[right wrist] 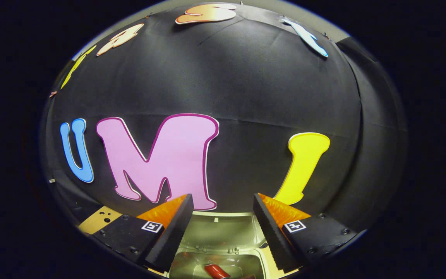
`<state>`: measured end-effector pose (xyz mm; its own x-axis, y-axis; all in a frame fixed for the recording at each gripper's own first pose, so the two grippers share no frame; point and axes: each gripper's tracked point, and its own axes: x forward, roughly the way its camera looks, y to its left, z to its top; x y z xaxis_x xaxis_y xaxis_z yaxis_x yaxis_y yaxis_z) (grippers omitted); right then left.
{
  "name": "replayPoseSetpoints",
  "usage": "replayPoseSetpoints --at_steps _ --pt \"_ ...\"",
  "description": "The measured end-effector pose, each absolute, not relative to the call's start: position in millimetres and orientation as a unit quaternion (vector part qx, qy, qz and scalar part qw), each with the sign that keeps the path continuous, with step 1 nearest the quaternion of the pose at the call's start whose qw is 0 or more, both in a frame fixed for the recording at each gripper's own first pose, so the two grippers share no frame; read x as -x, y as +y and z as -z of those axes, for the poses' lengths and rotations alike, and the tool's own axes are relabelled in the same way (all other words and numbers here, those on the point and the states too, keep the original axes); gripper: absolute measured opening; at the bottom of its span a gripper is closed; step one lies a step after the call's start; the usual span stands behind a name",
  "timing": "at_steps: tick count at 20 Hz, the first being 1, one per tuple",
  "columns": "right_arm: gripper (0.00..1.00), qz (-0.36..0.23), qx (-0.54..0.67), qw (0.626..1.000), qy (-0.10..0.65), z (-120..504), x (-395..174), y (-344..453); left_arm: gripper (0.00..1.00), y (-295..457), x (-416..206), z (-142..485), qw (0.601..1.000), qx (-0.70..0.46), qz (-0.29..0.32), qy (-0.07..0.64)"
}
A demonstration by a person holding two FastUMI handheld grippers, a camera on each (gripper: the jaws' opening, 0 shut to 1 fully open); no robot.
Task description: Press the lid of the desktop garbage bin to open it, pick up the crumpled paper on the desktop and throw it into the bin, then pick up the pop can on the desktop and drop it into the bin, and finally close the garbage bin lid.
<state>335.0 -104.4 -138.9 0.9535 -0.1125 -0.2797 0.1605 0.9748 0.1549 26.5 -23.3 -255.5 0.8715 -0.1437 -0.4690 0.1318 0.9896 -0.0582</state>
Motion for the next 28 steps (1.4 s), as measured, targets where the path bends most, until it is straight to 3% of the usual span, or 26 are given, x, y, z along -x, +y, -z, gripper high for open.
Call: replayPoseSetpoints --at_steps 14,28 --pt "0.97 0.036 -0.085 0.978 0.188 166.4 -218.5 -87.7 0.83 -40.6 -22.4 251.6 0.967 0.011 0.094 0.235" --pt "0.97 0.025 -0.079 0.965 0.25 256.4 -174.1 -42.8 0.83 -45.2 -21.3 247.2 0.968 0.013 0.096 0.233"
